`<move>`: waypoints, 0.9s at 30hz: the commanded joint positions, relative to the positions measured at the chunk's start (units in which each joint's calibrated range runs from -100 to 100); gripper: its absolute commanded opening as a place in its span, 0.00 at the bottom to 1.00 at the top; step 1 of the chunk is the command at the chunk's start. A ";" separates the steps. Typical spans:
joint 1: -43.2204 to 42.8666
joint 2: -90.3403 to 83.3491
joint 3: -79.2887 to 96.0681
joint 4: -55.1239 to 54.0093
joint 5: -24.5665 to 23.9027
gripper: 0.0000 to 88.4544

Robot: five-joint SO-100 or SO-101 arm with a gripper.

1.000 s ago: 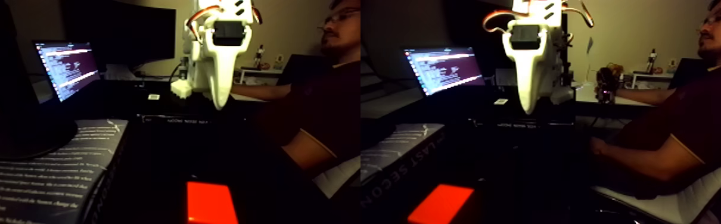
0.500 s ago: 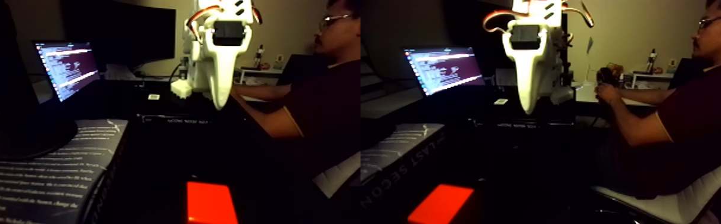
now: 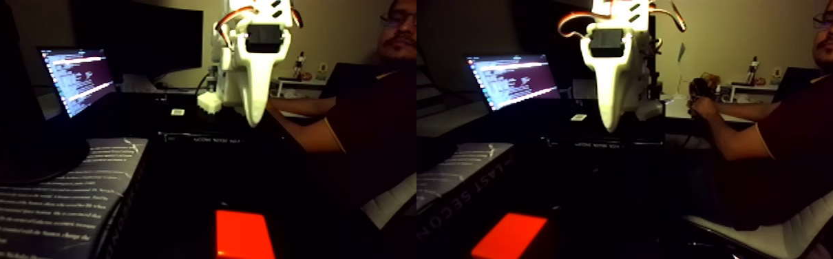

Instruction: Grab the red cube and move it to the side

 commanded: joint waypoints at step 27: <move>1.60 29.66 -17.05 -9.72 9.55 0.01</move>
